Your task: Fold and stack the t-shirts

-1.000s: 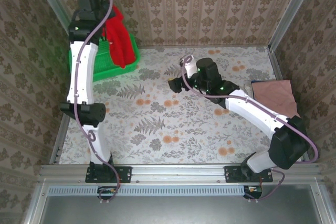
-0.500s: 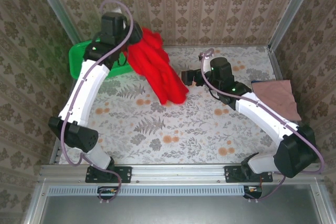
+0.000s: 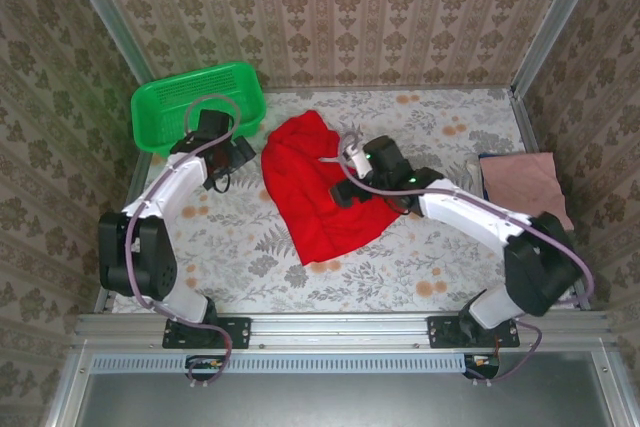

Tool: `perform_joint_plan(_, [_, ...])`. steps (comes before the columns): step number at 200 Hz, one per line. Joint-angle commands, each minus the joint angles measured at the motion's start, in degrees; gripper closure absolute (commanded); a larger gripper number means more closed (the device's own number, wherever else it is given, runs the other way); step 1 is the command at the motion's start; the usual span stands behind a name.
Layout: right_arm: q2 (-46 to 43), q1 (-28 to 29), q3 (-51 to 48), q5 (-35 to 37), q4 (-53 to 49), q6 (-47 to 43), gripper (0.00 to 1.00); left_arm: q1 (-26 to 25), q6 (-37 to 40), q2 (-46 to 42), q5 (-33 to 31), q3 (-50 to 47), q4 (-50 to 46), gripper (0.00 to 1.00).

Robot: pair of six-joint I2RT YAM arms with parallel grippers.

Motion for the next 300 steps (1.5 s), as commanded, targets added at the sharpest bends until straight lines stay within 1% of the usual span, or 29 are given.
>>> perform_joint_plan(1, [5.6, 0.5, -0.1, 0.8, -4.7, 2.2, 0.03, -0.5, 0.7, -1.1, -0.2, 0.8, 1.9, 0.00])
perform_joint_plan(16, [8.5, 0.0, -0.1, 1.7, -5.4, 4.7, 0.06, -1.1, 1.6, 0.6, 0.6, 2.0, 1.6, 0.00])
perform_joint_plan(32, [11.4, -1.4, 0.2, 2.4, -7.3, 7.5, 0.12, -1.8, 1.8, 2.2, 1.0, 3.3, 1.4, 0.00])
perform_joint_plan(44, [13.0, -2.9, 0.2, 3.0, -8.5, 10.0, 0.20, -2.4, 1.9, 3.0, 1.2, 4.1, 1.6, 0.00])
perform_joint_plan(52, [14.0, -4.3, 0.5, 2.7, -9.3, 11.8, 0.29, -2.8, 1.9, 3.5, 1.3, 4.8, 1.6, 0.00])
perform_joint_plan(74, [17.1, -8.4, 1.9, -0.4, -12.5, 15.3, 0.47, -3.5, 2.2, 5.4, 2.3, 6.4, 2.0, 0.00])
perform_joint_plan(87, [18.7, -10.6, 2.9, -0.5, -14.4, 17.0, 0.59, -3.6, 2.7, 6.4, 3.0, 7.3, 2.2, 0.00])
perform_joint_plan(94, [19.3, -11.7, 3.6, -0.4, -15.4, 17.8, 0.67, -3.7, 2.9, 6.9, 3.2, 7.9, 2.0, 0.00])
perform_joint_plan(118, [21.9, -16.2, 6.9, -0.4, -18.8, 19.6, 0.91, -3.8, 3.6, 8.2, 3.4, 9.8, 1.4, 0.00])
perform_joint_plan(134, [23.8, -19.7, 8.8, -4.7, -18.2, 21.9, 1.00, -4.0, 4.5, 8.6, 3.3, 10.8, 1.1, 0.00])
perform_joint_plan(136, [24.2, -20.3, 9.4, -5.3, -16.7, 22.5, 1.00, -4.1, 4.5, 8.7, 3.2, 10.9, 1.1, 0.00])
perform_joint_plan(146, [25.6, -21.6, 11.9, -6.4, -15.7, 23.1, 1.00, -4.2, 4.8, 8.8, 3.3, 11.3, 1.1, 0.00])
perform_joint_plan(170, [28.4, -24.2, 18.4, -8.0, -15.9, 23.1, 1.00, -4.9, 5.0, 9.5, 3.9, 12.2, 1.0, 0.00])
perform_joint_plan(200, [27.8, -28.3, 23.8, -1.9, -17.5, 21.3, 1.00, -6.4, 4.7, 10.0, 4.1, 12.9, 1.0, 0.00])
perform_joint_plan(223, [25.7, -33.5, 24.3, -0.2, -16.1, 20.8, 1.00, -7.1, 3.9, 10.1, 4.3, 12.7, 1.5, 0.00])
perform_joint_plan(233, [24.6, -35.4, 24.5, -0.7, -14.8, 19.5, 1.00, -7.5, 4.1, 10.4, 4.1, 13.2, 1.3, 0.00])
perform_joint_plan(255, [21.2, -36.5, 25.2, 3.9, -13.5, 14.9, 1.00, -8.7, 5.8, 12.1, 3.0, 16.3, 0.3, 0.00])
perform_joint_plan(258, [20.7, -36.5, 25.1, 4.9, -13.3, 14.3, 0.97, -8.8, 5.8, 12.4, 3.1, 16.7, 0.2, 0.00])
perform_joint_plan(262, [19.8, -36.4, 24.8, 5.7, -13.1, 13.6, 0.90, -8.8, 5.8, 12.8, 3.2, 17.1, 0.3, 0.00])
perform_joint_plan(268, [18.5, -36.3, 24.0, 6.4, -12.3, 12.8, 0.71, -8.9, 5.5, 13.7, 3.7, 17.9, 0.4, 0.00])
perform_joint_plan(269, [18.3, -36.3, 24.0, 6.5, -12.1, 12.7, 0.65, -8.9, 5.5, 13.8, 3.7, 18.1, 0.4, 0.00])
perform_joint_plan(276, [16.5, -35.9, 22.5, 6.8, -10.7, 11.7, 0.50, -9.0, 5.0, 14.8, 4.1, 18.9, 0.5, 0.00])
perform_joint_plan(292, [12.2, -34.4, 18.7, 7.3, -8.6, 9.1, 0.35, -9.2, 2.9, 17.3, 4.5, 20.8, 0.8, 0.00])
perform_joint_plan(300, [10.4, -33.4, 17.0, 7.3, -8.5, 8.4, 0.26, -9.2, 1.1, 18.7, 4.4, 21.9, 0.7, 0.00])
